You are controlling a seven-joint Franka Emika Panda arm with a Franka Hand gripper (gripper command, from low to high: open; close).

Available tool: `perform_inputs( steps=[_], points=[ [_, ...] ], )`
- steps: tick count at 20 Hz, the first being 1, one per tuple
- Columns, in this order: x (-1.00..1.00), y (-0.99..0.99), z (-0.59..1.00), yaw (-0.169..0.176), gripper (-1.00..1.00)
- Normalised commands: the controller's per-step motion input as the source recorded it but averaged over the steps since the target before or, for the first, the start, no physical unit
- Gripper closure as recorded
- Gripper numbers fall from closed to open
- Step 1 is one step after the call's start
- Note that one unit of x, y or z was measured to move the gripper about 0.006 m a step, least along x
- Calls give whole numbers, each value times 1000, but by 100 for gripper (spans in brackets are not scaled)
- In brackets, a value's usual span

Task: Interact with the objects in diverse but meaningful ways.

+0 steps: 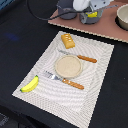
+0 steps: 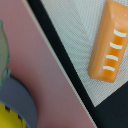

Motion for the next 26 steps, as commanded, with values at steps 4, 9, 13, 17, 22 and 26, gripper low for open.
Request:
perform_inputs(
  steps=[4,9,13,17,22,26],
  points=[
    [-821,-97,-592,-96,-100],
    [-879,-118,-623,-88,-100],
    [-885,-149,-589,-79,-100],
    [-584,-201,-164,-67,-100],
    [-114,-289,207,-36,-100],
    [-96,-259,50,-13,-100]
  ],
)
